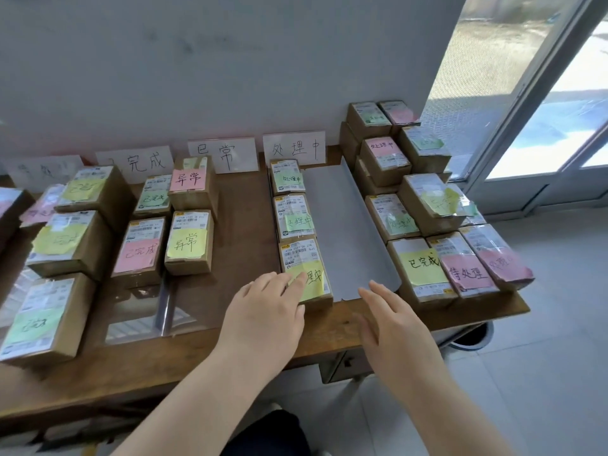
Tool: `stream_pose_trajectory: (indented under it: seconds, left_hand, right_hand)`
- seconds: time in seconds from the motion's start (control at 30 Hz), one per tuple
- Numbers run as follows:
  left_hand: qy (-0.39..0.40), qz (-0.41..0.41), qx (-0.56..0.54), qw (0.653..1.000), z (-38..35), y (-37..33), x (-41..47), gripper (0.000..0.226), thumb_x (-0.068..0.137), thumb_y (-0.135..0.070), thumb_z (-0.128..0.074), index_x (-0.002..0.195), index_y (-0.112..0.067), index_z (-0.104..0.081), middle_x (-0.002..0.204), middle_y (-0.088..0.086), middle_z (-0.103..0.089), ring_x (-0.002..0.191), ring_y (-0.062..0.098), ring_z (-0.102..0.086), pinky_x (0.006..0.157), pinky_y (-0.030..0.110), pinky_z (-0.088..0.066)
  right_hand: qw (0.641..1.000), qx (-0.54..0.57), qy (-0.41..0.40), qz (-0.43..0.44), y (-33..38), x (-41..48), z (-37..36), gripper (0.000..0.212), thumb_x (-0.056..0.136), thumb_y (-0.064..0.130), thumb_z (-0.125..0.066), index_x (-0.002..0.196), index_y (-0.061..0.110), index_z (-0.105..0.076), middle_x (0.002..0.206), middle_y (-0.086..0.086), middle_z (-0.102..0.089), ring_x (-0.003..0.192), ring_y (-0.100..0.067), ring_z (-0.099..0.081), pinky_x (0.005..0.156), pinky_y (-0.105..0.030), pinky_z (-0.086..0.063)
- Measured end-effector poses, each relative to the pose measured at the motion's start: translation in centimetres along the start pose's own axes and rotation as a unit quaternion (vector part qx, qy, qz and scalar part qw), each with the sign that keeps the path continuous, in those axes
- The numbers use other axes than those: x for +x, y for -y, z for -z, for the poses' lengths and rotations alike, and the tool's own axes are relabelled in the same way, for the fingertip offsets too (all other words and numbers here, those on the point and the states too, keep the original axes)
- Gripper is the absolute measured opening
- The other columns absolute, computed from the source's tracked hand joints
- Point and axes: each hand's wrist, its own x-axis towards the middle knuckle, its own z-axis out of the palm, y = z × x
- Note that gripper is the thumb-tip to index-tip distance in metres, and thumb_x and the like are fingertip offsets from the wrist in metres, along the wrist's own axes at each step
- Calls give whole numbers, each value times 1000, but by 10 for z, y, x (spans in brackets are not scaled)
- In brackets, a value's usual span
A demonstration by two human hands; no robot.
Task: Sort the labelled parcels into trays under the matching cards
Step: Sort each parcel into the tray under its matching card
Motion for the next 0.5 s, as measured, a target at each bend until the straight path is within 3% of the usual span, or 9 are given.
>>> stream_pose_trajectory:
  seconds: [0.1, 0.23, 0.37, 0.5]
  left_hand:
    - [-26, -8, 2, 1000, -4, -4, 8, 51, 93, -33, -50, 143, -23, -41, 138, -3, -52, 129, 17, -45, 103, 35, -39]
    - [-13, -13, -3, 1000, -9, -6, 25, 51, 90, -30, -57, 139, -21, -47, 131, -2, -58, 123, 18, -52, 98, 36, -44]
    - [-9, -22, 3, 1000, -19, -1, 49, 51, 74, -25, -75, 123, -16, -63, 110, 0, -69, 102, 19, -65, 80, 35, -55]
    - [-5, -28, -6, 1000, -23, 9, 75, 49, 75, -26, -74, 122, -15, -63, 109, 0, -69, 101, 19, -66, 79, 35, -55]
  right_hand:
    - [1000, -3, -1, -1, -6, -1, 6, 42, 72, 5, -78, 113, 4, -67, 118, -15, -65, 106, -31, -65, 79, -36, -54]
    - [1000, -1, 7, -28, -18, 6, 11, 42, 74, 6, -76, 115, 4, -66, 121, -13, -64, 108, -31, -64, 79, -38, -55]
    - [998, -5, 25, -56, -29, 25, 9, 43, 82, 11, -70, 124, 8, -61, 131, -8, -58, 117, -28, -58, 88, -35, -51]
    - [997, 7, 40, -69, -33, 55, 9, 43, 86, 12, -65, 129, 9, -58, 137, -6, -53, 125, -26, -52, 93, -35, -48]
